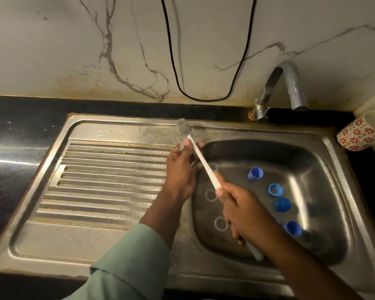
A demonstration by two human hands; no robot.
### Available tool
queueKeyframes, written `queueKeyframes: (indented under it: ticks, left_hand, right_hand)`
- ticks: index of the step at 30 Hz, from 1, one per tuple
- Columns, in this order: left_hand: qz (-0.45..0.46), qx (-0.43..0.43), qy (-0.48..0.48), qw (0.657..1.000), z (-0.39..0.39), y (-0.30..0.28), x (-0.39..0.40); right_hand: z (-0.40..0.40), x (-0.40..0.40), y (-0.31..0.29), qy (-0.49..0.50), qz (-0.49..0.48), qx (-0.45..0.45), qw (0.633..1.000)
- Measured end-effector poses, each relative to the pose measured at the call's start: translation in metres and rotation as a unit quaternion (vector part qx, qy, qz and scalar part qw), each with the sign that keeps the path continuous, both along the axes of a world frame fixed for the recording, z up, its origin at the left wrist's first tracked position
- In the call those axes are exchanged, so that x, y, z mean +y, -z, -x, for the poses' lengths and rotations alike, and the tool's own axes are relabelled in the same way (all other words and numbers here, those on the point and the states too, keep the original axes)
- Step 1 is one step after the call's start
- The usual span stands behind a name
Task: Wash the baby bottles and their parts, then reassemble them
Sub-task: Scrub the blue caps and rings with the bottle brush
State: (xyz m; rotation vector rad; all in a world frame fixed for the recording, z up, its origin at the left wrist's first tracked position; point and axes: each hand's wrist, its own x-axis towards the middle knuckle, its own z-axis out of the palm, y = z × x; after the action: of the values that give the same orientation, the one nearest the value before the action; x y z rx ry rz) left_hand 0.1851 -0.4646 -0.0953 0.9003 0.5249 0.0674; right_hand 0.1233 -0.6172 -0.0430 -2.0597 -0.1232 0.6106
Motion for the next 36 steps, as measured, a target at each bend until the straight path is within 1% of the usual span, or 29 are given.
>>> queueKeyframes:
  ticks: [1,3,5,7,9,10,13,15,19,20,22,24,26,29,32,34,36]
  left_hand:
    - [-0.001,0.006,-0.002,1.0,0.001,0.0,-0.001]
    - [0.003,0.022,-0.036,0.999,-0.002,0.0,0.009]
    - [0.006,0.023,-0.057,0.998,-0.005,0.001,0.02]
    - [0.022,0.011,-0.034,0.999,-0.005,0.001,0.017]
    - [0.055,0.005,-0.001,0.998,-0.004,0.002,0.006]
    - [0.076,0.002,-0.001,0.997,-0.003,0.001,0.003]
    - [0.179,0.003,-0.049,0.983,-0.007,-0.001,0.014]
    - [0.237,-0.003,-0.056,0.97,-0.01,0.0,0.02]
    - [0.262,-0.005,-0.012,0.965,-0.008,-0.002,-0.003]
    - [0.272,-0.004,-0.022,0.962,-0.009,-0.005,-0.005]
    - [0.315,0.003,-0.077,0.946,-0.014,-0.005,0.002]
    - [0.355,0.017,-0.123,0.927,-0.018,-0.002,0.011]
    - [0.353,0.031,-0.129,0.926,-0.018,-0.002,0.009]
    - [0.343,0.034,-0.125,0.93,-0.02,-0.009,0.006]
    - [0.351,0.025,-0.139,0.926,-0.025,-0.014,0.014]
    - [0.346,0.029,-0.129,0.929,-0.024,-0.014,0.008]
    - [0.321,0.04,-0.118,0.939,-0.022,-0.014,-0.005]
  right_hand:
    - [-0.003,-0.002,-0.001,0.001,-0.005,-0.001,1.0]
    - [0.002,-0.014,-0.003,0.001,-0.027,0.006,1.0]
    - [0.015,-0.024,-0.007,-0.003,-0.033,0.037,0.999]
    - [0.014,-0.018,-0.003,-0.005,-0.03,0.043,0.999]
    - [0.002,-0.007,0.0,0.0,-0.022,0.024,0.999]
    - [-0.002,-0.004,-0.001,0.002,-0.023,0.018,1.0]
    - [0.006,-0.017,-0.004,0.013,-0.049,0.018,0.999]
    - [0.018,-0.02,-0.007,0.012,-0.058,0.049,0.997]
    - [-0.001,0.001,0.003,0.023,-0.016,0.014,1.0]
    - [-0.003,0.001,0.003,0.025,-0.015,0.01,1.0]
    - [0.005,-0.01,0.003,0.029,-0.017,0.011,0.999]
    - [0.021,-0.016,0.0,0.03,-0.021,0.046,0.998]
    - [0.021,-0.009,0.004,0.05,-0.029,0.058,0.997]
    - [0.01,0.0,0.006,0.02,-0.004,0.05,0.999]
    - [0.015,-0.014,0.0,0.031,-0.015,0.063,0.997]
    - [0.02,-0.015,-0.007,0.018,-0.021,0.078,0.997]
    - [0.01,-0.006,-0.005,0.018,0.005,0.048,0.999]
